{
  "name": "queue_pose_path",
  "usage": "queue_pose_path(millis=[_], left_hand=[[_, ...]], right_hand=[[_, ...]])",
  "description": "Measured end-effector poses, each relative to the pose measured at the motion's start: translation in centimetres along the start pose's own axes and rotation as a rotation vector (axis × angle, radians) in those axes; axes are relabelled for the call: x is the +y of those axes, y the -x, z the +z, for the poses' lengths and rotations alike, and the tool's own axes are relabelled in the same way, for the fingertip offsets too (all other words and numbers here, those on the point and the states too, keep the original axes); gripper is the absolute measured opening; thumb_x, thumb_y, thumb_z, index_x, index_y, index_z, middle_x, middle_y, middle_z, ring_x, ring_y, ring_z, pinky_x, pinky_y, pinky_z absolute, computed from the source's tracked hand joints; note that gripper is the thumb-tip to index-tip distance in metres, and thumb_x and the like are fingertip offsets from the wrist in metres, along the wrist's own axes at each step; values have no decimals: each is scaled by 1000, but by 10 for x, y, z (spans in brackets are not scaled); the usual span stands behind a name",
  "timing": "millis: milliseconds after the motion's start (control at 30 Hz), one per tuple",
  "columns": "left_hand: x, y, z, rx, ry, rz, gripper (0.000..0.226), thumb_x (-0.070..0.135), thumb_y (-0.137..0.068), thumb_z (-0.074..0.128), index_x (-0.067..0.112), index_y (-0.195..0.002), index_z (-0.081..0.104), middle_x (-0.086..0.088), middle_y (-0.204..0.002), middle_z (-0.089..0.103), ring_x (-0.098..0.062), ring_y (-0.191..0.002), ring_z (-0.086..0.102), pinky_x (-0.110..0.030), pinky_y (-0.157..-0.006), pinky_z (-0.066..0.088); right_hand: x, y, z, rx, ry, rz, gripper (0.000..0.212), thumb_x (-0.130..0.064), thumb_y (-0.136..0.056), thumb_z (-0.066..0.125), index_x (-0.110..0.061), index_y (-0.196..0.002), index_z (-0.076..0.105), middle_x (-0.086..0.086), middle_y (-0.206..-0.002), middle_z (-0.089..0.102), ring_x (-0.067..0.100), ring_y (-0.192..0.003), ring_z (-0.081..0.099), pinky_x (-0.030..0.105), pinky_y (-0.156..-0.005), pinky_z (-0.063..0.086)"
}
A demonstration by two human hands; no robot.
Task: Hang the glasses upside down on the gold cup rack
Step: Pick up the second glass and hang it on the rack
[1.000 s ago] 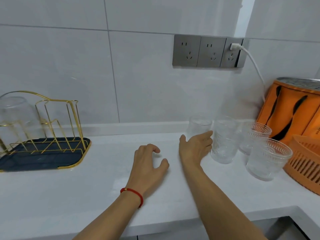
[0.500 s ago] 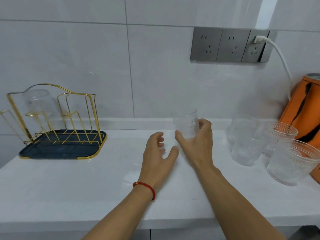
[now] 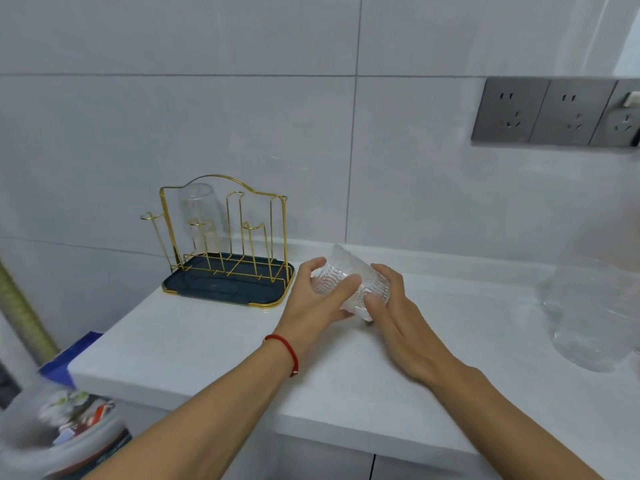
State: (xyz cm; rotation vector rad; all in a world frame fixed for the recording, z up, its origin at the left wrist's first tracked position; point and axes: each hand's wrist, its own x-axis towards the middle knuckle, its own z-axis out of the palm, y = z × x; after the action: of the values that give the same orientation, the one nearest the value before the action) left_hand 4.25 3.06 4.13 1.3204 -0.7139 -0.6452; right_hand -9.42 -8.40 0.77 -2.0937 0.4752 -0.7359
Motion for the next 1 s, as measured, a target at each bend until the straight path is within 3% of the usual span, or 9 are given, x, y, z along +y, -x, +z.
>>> queue_pose_path(millis=[67, 133, 233, 267, 333, 433, 567, 867, 1000], left_hand=[[8, 2, -22, -87, -254, 1, 84, 60, -82, 72, 33, -152, 32, 5, -143, 50, -17, -118, 67, -41, -101, 56], [12, 3, -49, -36, -465, 29, 79, 69, -87, 57, 30, -152, 35, 10, -137, 52, -18, -121, 62, -40, -106, 50], [2, -2, -95, 222, -778, 180, 23, 34, -98, 56, 15, -110, 61, 0, -110, 62, -24, -107, 58, -29, -82, 47], [-2, -4, -111, 259, -949, 205, 15, 23, -96, 58, 12, -106, 60, -4, -112, 58, -25, -110, 53, -26, -83, 42], [-16, -9, -138, 278, -1164, 200, 30, 18, -91, 59, 8, -119, 55, -12, -130, 46, -28, -128, 39, -27, -101, 37], [-27, -15, -154, 315, -1187, 74, 67, 39, -94, 53, 11, -150, 30, -17, -159, 22, -35, -150, 16, -47, -124, 24], [-36, -26, -155, 253, -1276, 7, 79, 52, -97, 40, 22, -160, 4, -12, -170, 3, -37, -155, 1, -53, -127, 13], [-38, -28, -158, 247, -1256, -46, 72, 48, -99, 36, 25, -160, 6, -12, -167, 15, -36, -154, 5, -51, -127, 12], [-38, -28, -157, 244, -1274, -63, 70, 49, -100, 35, 24, -159, 10, -13, -166, 17, -35, -154, 7, -52, -127, 14]], right_hand=[[-10, -3, 11, 45, -88, -27, 41, -74, -95, 43, -67, -134, 32, -28, -123, 65, 0, -111, 68, 14, -88, 53], [-18, -9, 17, 99, -173, -38, 42, -59, -98, 55, -56, -137, 41, -23, -126, 63, 2, -115, 66, 24, -92, 58], [-38, -24, 13, 196, -94, -54, 44, -42, -96, 72, -51, -133, 51, -9, -134, 56, 5, -117, 62, 21, -87, 53], [-46, -31, 9, 218, -51, -76, 45, -37, -94, 76, -50, -131, 53, -6, -132, 53, 7, -118, 61, 20, -87, 52], [-67, -50, 2, 261, 24, -118, 48, -32, -92, 78, -46, -132, 56, -1, -129, 51, 8, -116, 60, 28, -93, 55], [-101, -87, -4, 356, 65, -154, 52, -35, -92, 77, -45, -136, 54, 3, -128, 51, 18, -112, 62, 42, -99, 56], [-146, -147, 9, 388, 75, -159, 61, -38, -85, 79, -42, -138, 50, 6, -133, 55, 25, -118, 62, 50, -103, 54], [-193, -240, 71, 203, 171, -166, 64, -33, -87, 80, -24, -147, 59, 4, -149, 58, 23, -141, 51, 43, -117, 43], [-192, -266, 84, 50, 175, -74, 60, -38, -84, 84, -25, -140, 66, 9, -142, 62, 25, -130, 62, 38, -106, 52]])
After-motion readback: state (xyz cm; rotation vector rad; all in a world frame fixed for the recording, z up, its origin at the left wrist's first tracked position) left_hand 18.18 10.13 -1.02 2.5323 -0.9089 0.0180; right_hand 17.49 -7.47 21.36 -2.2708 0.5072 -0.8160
